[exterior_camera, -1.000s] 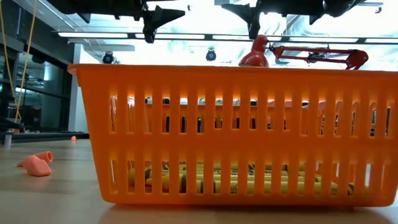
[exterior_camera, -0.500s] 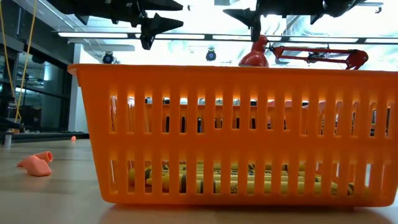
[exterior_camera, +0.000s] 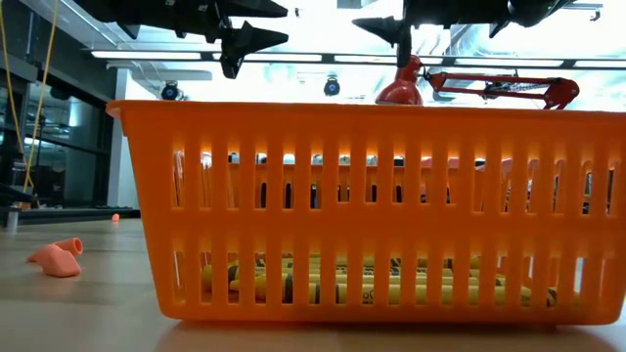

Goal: Sort crayons
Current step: Put the yellow crayon into the orange bin

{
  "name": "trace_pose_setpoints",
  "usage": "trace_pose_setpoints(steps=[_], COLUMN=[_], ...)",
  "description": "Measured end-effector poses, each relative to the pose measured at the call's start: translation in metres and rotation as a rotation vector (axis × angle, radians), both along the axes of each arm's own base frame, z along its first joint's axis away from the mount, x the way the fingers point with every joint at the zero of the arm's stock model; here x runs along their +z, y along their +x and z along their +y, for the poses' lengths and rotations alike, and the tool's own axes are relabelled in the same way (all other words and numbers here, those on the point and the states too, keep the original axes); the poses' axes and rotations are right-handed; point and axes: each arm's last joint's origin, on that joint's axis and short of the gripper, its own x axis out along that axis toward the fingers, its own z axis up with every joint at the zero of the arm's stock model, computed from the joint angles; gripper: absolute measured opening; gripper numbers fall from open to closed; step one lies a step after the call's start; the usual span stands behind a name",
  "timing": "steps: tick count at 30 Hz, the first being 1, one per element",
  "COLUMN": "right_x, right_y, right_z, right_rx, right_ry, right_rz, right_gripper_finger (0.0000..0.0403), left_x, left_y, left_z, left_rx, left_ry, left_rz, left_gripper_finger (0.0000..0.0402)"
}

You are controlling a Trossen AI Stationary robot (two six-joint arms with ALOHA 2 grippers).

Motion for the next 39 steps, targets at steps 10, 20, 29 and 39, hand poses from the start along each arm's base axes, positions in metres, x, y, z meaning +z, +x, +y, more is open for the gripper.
trace_pose_setpoints(steps=[10, 20, 29, 39], right_x=[0.0, -0.029, -0.07, -0.119], right_y=[0.0, -0.003, -0.043, -0.07], right_z=[0.0, -0.011, -0.04, -0.097], right_rx=[-0.007, -0.273, -0.542, -0.372], right_ry=[0.001, 0.254, 0.421, 0.368], right_rz=[0.0, 0.231, 0.923, 1.413], right_gripper_finger=[0.0188, 0.0188, 0.0188, 0.0188], left_x=[0.0, -0.001, -0.006, -0.009], left_y=[0.0, 0.0, -0.001, -0.002], left_z=[0.0, 0.0, 0.0, 0.0], left_rx=[0.0, 0.0, 0.001, 0.009], left_ry=[0.0, -0.002, -0.008, 0.001], left_rz=[0.001, 0.014, 0.064, 0.095], left_gripper_finger=[0.0164, 0.0164, 0.0164, 0.0164])
